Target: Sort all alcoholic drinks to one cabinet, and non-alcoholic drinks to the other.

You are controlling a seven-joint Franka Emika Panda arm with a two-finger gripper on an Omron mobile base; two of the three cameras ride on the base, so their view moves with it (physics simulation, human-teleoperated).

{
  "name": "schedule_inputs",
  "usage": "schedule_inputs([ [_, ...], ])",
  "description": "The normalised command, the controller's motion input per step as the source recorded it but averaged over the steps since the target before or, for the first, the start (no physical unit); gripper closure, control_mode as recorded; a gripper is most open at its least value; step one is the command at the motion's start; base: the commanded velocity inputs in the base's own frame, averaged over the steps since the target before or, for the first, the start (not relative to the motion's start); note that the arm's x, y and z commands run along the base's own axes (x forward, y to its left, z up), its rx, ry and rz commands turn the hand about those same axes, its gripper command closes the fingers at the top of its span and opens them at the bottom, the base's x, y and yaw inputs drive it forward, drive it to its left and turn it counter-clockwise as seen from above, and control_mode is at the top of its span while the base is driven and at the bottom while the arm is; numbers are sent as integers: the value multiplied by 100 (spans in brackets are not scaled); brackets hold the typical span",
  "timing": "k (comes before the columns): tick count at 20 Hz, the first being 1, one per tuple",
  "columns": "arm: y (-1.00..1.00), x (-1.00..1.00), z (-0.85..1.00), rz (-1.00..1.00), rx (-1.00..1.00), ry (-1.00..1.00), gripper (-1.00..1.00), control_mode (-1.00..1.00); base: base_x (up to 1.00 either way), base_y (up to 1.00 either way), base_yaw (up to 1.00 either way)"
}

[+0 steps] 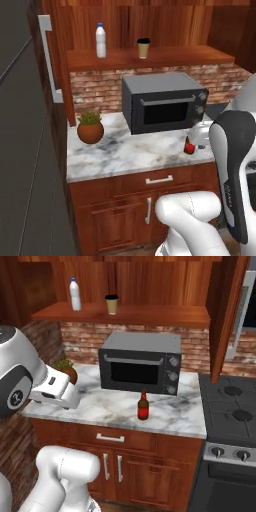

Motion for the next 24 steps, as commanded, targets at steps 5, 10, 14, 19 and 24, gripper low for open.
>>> schedule_inputs([
  [5,0,0,0,0,0,0,-100,100,67,21,0],
  [10,0,0,0,0,0,0,-100,100,47,2,-3],
  [14,0,8,0,-2,0,0,-100,-100,26,0,-5],
  [19,0,26,-3,-17,-4,0,-100,-100,0,0,0],
  [24,0,19,-11,-41,-8,0,-100,-100,0,0,0],
])
